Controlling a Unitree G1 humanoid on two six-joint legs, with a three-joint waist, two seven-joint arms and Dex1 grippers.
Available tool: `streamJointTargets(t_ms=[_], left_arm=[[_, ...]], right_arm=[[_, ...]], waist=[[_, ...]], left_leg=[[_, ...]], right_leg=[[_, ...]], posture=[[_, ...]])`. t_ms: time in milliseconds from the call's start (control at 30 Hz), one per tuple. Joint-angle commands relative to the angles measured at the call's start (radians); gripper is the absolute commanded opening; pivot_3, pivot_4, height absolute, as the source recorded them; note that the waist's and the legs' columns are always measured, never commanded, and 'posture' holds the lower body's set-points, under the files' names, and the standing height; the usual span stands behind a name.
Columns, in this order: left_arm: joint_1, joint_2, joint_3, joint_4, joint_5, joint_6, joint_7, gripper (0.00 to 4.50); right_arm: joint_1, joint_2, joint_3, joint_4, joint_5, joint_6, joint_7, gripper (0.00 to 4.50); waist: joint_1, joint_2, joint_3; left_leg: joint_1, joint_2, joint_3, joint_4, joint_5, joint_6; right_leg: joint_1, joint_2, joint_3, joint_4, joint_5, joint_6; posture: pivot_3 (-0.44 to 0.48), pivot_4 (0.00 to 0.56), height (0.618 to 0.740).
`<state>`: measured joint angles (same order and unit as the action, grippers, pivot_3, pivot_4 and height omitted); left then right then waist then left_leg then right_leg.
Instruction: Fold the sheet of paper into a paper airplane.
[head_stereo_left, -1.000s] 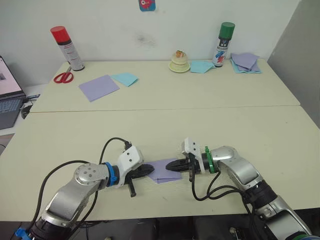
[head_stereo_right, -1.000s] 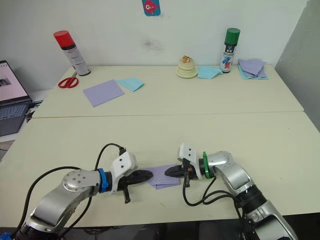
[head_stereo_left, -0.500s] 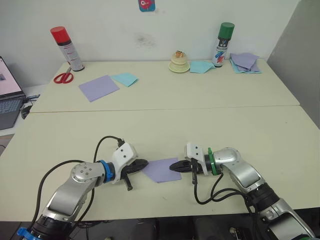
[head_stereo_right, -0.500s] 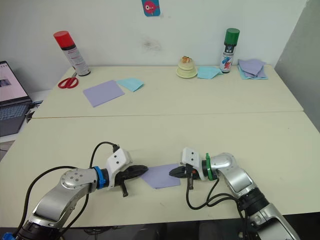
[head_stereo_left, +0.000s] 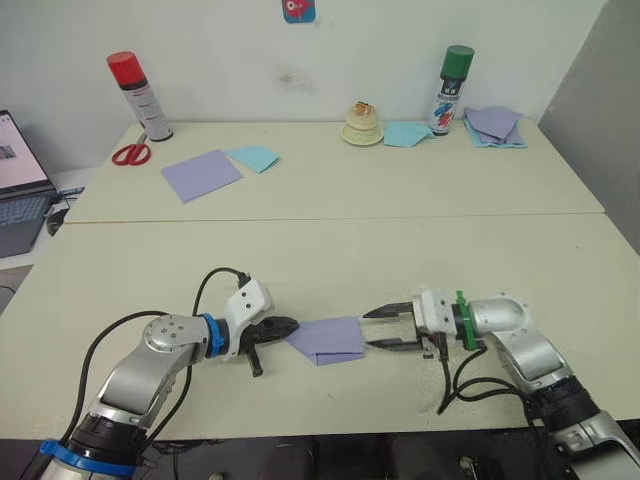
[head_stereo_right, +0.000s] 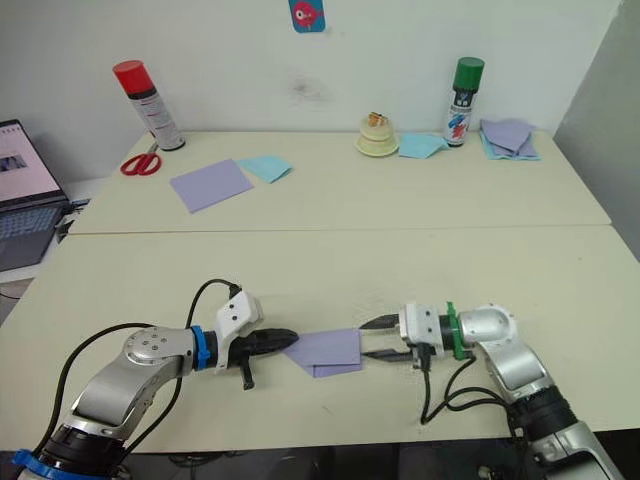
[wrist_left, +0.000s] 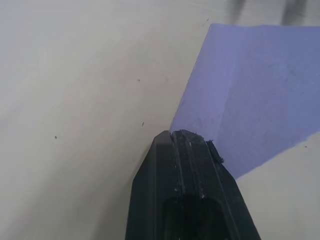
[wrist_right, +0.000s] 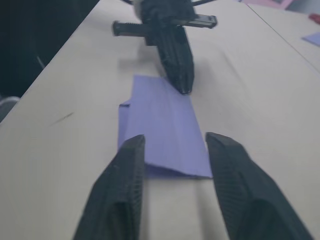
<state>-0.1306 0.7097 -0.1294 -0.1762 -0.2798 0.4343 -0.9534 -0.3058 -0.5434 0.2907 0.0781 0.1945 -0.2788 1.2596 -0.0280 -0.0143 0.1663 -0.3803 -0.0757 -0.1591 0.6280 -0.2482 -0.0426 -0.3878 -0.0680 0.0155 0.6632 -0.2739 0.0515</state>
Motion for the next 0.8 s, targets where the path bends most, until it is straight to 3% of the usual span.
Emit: streamJointTargets(t_ms=[33, 233, 500, 600, 800], left_arm=[[0.005, 0.008, -0.030, 0.011, 0.021, -0.024, -0.031, 0.00], [0.007, 0.016, -0.044, 0.026, 0.052, -0.058, -0.045, 0.00], [0.005, 0.022, -0.061, 0.028, 0.080, -0.081, -0.056, 0.00], [0.010, 0.021, -0.064, 0.025, 0.082, -0.086, -0.060, 0.00], [0.007, 0.021, -0.064, 0.032, 0.087, -0.097, -0.062, 0.00]], right_arm=[[0.008, 0.007, 0.017, 0.038, -0.045, -0.208, 0.012, 3.39], [-0.025, 0.072, 0.041, 0.154, -0.093, -0.309, -0.041, 3.39], [-0.087, 0.172, 0.061, 0.206, -0.114, -0.281, -0.120, 3.39], [-0.086, 0.167, 0.068, 0.202, -0.112, -0.275, -0.115, 2.78], [-0.070, 0.156, 0.065, 0.135, -0.079, -0.238, -0.107, 0.61]], waist=[[0.000, 0.000, 0.000], [0.000, 0.000, 0.000], [0.000, 0.001, -0.001], [0.001, 0.001, -0.001], [0.001, 0.001, -0.001]], left_leg=[[0.000, 0.000, 0.000, 0.000, 0.000, 0.000], [0.001, 0.000, 0.000, 0.000, 0.000, 0.000], [0.001, 0.000, 0.000, 0.000, 0.000, 0.000], [0.001, 0.000, 0.000, 0.000, 0.000, 0.000], [0.001, 0.000, 0.000, 0.000, 0.000, 0.000]], right_leg=[[0.000, 0.000, 0.000, 0.000, 0.000, 0.000], [0.000, 0.003, 0.001, 0.000, 0.000, 0.000], [0.000, 0.004, 0.001, 0.000, 0.000, 0.000], [0.000, 0.004, 0.001, 0.000, 0.000, 0.000], [0.000, 0.004, 0.001, 0.000, 0.000, 0.000]], posture=[[0.000, 0.150, 0.740], [0.000, 0.150, 0.740], [0.000, 0.150, 0.740], [0.000, 0.150, 0.740], [0.000, 0.150, 0.740]])
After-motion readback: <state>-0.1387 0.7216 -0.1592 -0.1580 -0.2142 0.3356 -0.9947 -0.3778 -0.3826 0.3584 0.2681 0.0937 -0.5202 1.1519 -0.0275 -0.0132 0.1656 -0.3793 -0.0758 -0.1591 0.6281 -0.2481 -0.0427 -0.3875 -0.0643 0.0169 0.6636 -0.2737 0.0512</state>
